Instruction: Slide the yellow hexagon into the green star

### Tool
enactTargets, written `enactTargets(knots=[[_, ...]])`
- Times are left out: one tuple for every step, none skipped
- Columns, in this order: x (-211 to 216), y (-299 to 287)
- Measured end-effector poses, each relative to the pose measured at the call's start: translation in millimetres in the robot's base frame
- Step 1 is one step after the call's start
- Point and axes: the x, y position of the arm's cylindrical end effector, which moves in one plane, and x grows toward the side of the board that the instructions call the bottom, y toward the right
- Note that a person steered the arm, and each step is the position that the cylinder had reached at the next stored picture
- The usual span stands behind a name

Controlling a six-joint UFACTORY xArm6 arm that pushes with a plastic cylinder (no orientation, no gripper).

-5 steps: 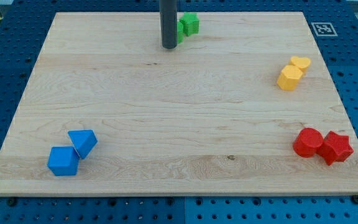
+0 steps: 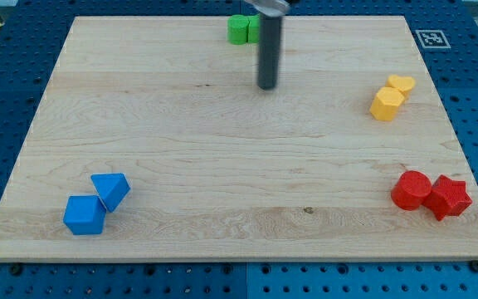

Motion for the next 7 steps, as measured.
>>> enactTargets(knots=[[44.2, 83.2], [58.9, 179.4], [57.7, 243.7], [57.7, 245.7], [46.8, 225.3], [37.3, 183.3], [27.4, 145.7]])
